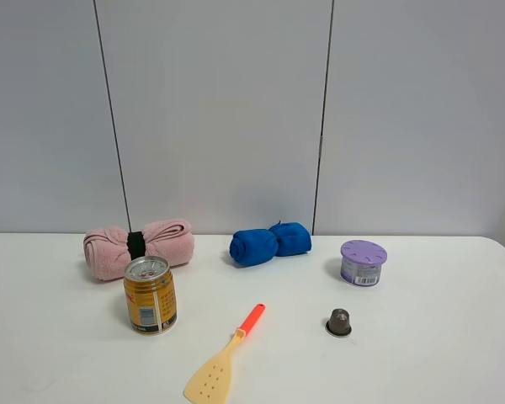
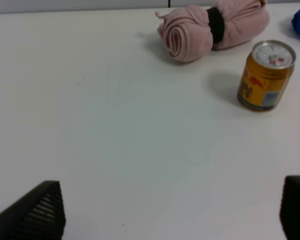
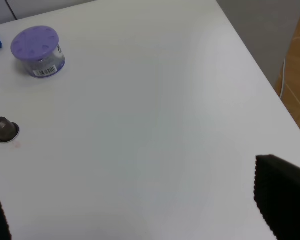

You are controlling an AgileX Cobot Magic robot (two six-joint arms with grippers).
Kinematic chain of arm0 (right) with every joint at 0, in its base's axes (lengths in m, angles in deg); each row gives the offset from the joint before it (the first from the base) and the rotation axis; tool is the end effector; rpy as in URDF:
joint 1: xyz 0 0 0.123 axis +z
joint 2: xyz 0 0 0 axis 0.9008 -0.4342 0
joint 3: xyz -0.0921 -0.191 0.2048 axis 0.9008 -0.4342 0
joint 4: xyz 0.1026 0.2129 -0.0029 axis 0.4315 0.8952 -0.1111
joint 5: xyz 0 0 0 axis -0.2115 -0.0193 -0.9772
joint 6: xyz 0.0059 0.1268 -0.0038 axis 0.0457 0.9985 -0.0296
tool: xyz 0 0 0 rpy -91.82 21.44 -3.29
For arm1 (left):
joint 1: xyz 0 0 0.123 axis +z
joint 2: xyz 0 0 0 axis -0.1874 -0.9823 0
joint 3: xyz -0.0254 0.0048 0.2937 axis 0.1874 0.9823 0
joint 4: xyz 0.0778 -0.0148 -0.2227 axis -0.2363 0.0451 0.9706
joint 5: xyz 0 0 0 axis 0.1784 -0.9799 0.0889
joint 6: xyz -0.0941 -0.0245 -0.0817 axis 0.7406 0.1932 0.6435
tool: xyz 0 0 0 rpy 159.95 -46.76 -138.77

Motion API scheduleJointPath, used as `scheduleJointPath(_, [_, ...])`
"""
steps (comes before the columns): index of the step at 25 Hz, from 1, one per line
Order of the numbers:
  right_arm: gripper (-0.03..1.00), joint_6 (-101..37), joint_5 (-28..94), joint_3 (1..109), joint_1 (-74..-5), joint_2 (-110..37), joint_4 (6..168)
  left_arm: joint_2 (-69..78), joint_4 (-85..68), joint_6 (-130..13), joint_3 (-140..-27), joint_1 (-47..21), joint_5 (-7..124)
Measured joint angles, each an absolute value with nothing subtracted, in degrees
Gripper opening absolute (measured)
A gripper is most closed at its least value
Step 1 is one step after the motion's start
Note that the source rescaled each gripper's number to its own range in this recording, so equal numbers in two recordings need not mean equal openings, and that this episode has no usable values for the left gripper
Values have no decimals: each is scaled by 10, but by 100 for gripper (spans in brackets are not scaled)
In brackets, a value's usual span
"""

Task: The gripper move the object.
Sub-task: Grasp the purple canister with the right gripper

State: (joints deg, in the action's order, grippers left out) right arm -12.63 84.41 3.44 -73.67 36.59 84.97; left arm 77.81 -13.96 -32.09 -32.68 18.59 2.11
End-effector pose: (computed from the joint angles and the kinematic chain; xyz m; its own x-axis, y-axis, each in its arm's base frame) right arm 0.0048 0.0100 0.2530 -0.4509 0.0631 -0.8903 0.0847 0.9960 0.0276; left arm 0.0037 -0.0145 0.2566 -0.4350 0.0058 -0.9004 -0.0018 1.0000 0.0073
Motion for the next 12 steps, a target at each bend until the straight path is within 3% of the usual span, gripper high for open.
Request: scheduleJointPath(12, [100, -126, 844, 34, -737, 366, 850, 778, -140, -321, -327, 186, 21])
